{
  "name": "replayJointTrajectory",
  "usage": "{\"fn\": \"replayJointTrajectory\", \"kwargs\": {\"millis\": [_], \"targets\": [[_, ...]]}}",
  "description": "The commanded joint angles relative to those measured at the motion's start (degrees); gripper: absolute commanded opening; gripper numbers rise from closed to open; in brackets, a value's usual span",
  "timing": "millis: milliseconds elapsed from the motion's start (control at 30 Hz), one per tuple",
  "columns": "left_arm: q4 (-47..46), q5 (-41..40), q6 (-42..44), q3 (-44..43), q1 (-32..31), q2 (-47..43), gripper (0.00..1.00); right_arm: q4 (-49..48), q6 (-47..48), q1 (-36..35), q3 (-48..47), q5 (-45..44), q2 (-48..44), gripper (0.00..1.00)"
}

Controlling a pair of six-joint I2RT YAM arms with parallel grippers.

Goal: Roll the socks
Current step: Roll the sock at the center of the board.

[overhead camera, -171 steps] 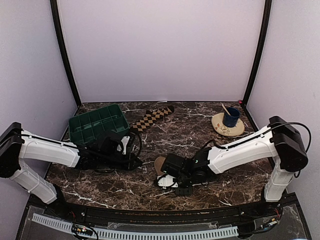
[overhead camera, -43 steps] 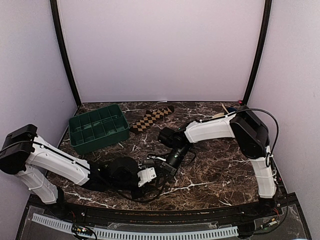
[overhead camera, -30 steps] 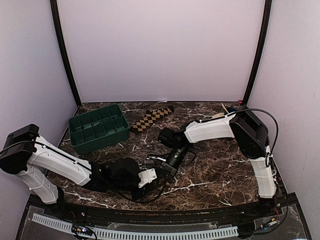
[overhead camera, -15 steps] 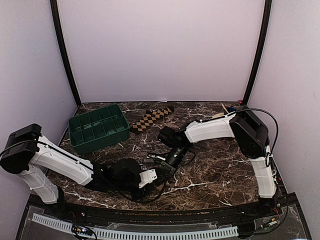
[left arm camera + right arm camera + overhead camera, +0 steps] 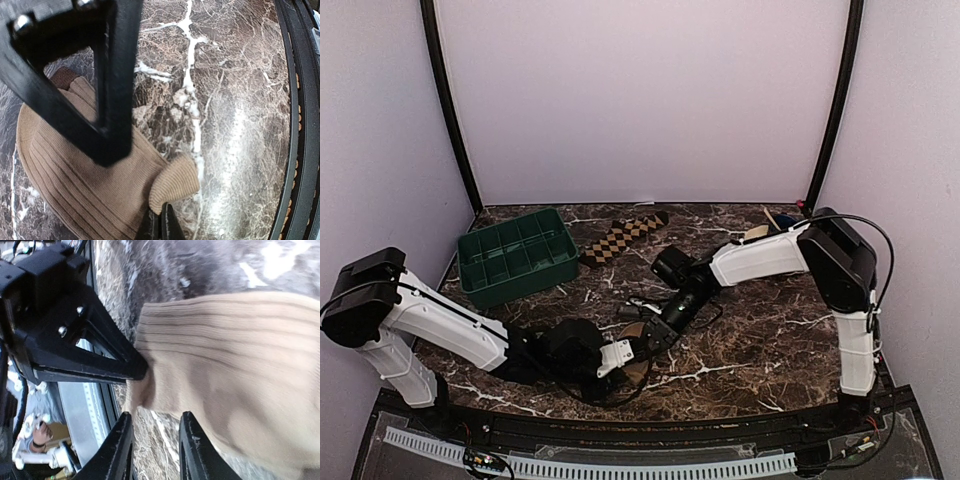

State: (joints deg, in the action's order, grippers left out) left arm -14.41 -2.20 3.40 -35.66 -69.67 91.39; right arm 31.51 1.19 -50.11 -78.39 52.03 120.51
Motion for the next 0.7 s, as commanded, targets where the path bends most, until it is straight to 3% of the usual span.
{"fn": "replayJointTrajectory", "kwargs": {"millis": [0,433,667], "targets": [[2.08,1.39,-1.72,-1.55,0.01,0.03,0.00,-10.77,-6.93,1.49,4.39,-4.20,-5.13,0.29],[9.88,10.65,-6.44,-6.29,5.63,2.35,0.00,-29.63,-13.54,1.52,21.82,-22.83,-19.20,0.29],[14.95,17.68,-7.67,-9.38,9.45,4.44,0.00,-31.45,-10.67,-3.23,26.93,-35.72,-25.36,0.30]]}}
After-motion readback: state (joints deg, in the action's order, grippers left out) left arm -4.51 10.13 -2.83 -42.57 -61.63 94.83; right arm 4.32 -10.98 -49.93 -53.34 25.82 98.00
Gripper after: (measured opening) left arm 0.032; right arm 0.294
